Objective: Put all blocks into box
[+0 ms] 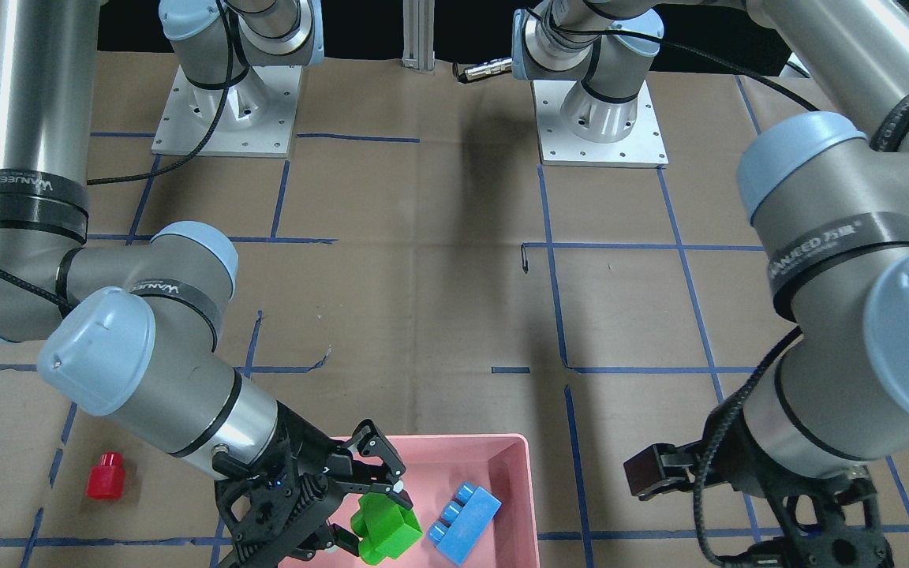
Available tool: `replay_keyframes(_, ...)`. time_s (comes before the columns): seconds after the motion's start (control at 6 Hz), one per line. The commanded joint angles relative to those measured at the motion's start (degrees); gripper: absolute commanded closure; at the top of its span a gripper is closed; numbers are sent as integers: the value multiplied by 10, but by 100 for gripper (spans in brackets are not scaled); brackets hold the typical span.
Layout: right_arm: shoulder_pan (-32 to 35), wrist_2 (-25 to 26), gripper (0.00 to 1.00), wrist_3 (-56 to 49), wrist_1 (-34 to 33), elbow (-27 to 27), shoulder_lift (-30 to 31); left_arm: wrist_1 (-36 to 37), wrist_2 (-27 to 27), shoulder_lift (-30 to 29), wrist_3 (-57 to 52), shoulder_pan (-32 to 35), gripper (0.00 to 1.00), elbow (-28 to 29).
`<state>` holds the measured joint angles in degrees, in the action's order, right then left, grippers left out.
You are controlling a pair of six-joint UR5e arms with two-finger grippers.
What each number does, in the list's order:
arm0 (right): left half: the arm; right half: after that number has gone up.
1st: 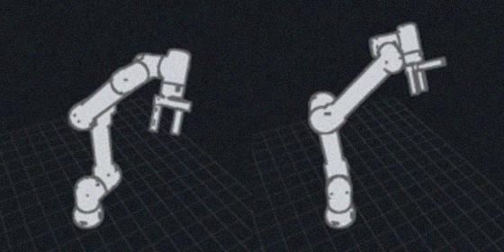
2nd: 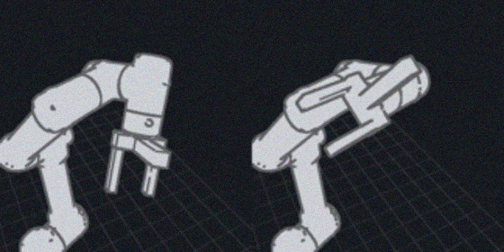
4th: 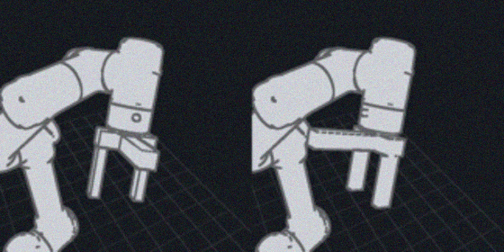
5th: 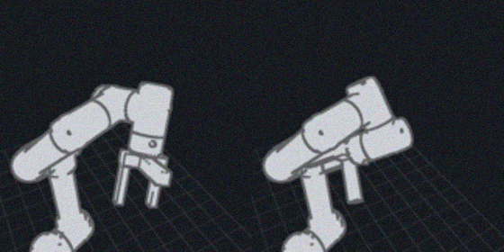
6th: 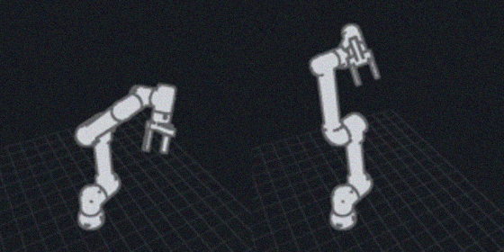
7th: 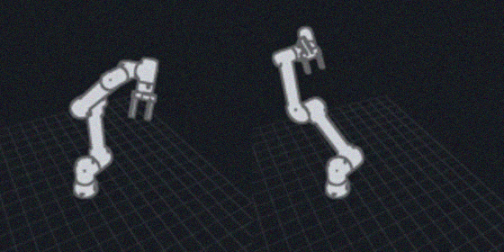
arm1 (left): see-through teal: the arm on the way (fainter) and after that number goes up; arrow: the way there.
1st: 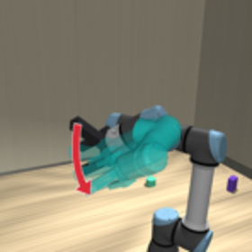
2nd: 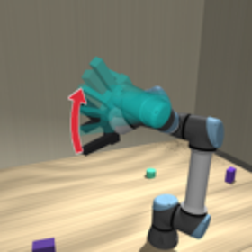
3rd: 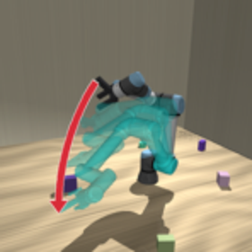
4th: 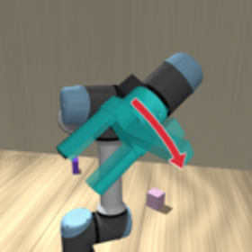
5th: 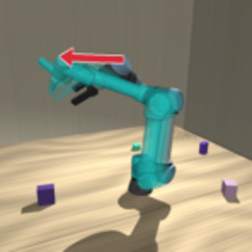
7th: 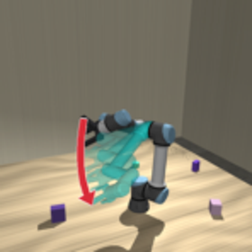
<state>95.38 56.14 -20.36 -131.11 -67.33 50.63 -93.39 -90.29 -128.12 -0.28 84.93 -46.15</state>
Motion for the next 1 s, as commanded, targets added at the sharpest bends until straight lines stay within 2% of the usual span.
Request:
replay_keyframes(0.0,8,7,1,-2,-5,0,-3,5,-6,10,-31,-95,1,-32)
replay_keyframes(0.33,-10,32,1,-11,10,-22,22,8,-9,20,-4,-136,1,-67)
replay_keyframes(0.5,-42,101,1,-37,50,-75,75,8,-6,37,-5,-158,1,-99)
replay_keyframes(0.83,-114,255,1,-110,65,-186,180,50,-4,73,-18,-202,1,-181)
